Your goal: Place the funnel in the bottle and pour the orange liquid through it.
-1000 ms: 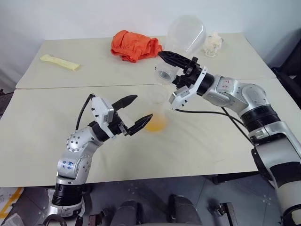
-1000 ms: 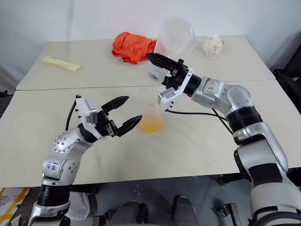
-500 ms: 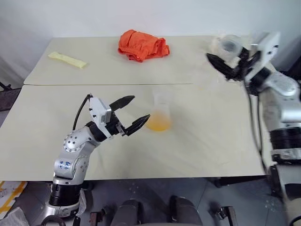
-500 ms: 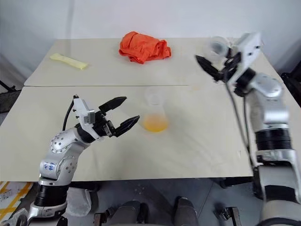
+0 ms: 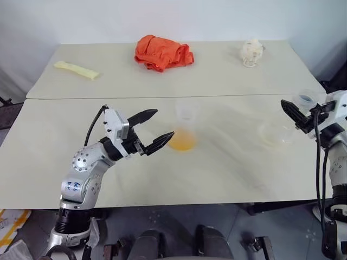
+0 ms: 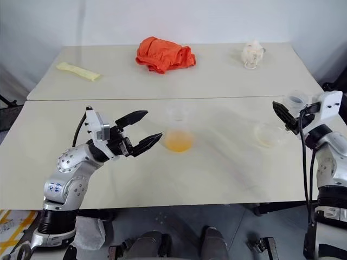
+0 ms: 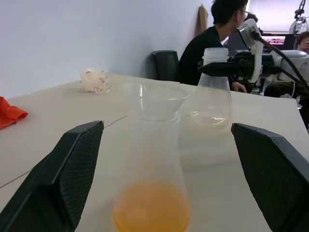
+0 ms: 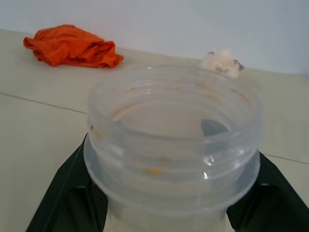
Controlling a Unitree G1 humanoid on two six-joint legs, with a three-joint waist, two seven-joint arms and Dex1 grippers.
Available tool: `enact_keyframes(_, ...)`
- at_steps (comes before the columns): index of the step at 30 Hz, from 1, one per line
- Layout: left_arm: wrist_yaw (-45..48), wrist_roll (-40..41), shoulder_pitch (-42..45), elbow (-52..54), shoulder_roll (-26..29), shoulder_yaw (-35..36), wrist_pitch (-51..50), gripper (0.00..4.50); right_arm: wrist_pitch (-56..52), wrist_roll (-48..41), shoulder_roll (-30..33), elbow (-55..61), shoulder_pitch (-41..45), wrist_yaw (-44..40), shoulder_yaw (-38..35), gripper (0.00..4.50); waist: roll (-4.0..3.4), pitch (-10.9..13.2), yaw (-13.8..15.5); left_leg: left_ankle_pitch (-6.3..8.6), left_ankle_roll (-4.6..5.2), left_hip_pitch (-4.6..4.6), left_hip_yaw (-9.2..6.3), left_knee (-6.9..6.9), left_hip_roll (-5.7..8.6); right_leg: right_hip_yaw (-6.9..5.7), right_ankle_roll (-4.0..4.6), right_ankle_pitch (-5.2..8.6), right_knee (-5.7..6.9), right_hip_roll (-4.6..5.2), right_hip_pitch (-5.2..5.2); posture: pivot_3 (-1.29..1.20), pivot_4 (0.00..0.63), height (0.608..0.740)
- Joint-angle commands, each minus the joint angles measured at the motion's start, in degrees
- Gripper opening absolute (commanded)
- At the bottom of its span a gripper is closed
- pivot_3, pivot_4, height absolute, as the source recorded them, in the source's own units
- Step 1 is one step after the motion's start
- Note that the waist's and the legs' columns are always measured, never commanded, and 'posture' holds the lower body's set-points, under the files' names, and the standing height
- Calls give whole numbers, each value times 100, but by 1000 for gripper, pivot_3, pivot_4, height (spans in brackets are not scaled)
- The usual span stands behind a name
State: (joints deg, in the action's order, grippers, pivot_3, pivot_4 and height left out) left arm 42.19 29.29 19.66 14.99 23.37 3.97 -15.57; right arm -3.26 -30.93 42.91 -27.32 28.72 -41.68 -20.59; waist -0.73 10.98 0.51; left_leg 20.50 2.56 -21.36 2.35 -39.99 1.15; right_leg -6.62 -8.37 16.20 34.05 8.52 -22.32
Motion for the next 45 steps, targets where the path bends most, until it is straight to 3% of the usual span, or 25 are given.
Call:
enact_keyframes(1,62,147,82,88,67,110,-23,4500,77,-28,-96,138,-100,58,-272,3468,0,0,20,0,0,0,1,-1,1,3,-1,0,-1,0,0,0,150,740)
enact_keyframes(4,88,159,87,91,98,139,-62,4500,-32,-133,-97,384,-88,-9,-374,4484,-1,0,31,0,0,0,3,-1,1,7,0,0,-1,0,-3,0,150,740)
enact_keyframes(15,193,165,120,-62,198,209,-169,4500,373,-223,49,882,488,-216,-759,4484,-2,0,84,0,0,0,4,0,1,8,-1,0,0,-2,-5,0,150,740)
enact_keyframes(25,299,203,83,-86,407,397,-196,4500,427,-114,47,1097,809,-653,-484,4484,-1,0,75,0,0,0,5,1,0,7,-1,0,1,-2,-6,0,150,740)
enact_keyframes(27,417,206,2,-66,574,455,-223,4500,-186,-468,53,1532,754,-1074,-222,4484,-2,0,72,0,0,0,5,1,-1,7,-1,0,3,-3,-7,0,150,740)
enact_keyframes(31,850,-12,-444,-99,1135,592,22,4500,-260,-427,99,2326,180,-2311,524,4484,-2,-1,39,1,-2,2,3,7,-7,6,0,0,6,-8,-11,0,150,740)
enact_keyframes(35,1042,-120,-906,-239,1352,783,344,4500,-29,-305,46,2713,-698,-2971,828,4484,-1,0,111,2,-3,0,0,8,0,4,-1,0,3,-2,-10,0,150,740)
enact_keyframes(41,733,-898,-1881,-141,1458,998,1134,4500,378,-94,-54,2461,-1859,-3238,748,4484,-1,0,93,5,3,0,-7,7,6,4,-6,-4,-12,2,-2,0,150,740)
enact_keyframes(45,543,-895,-2109,-201,1290,1190,1408,4500,898,91,-161,2075,-2004,-3263,696,4484,-2,0,82,5,1,9,-1,6,1,9,-4,-2,-7,-1,0,0,150,740)
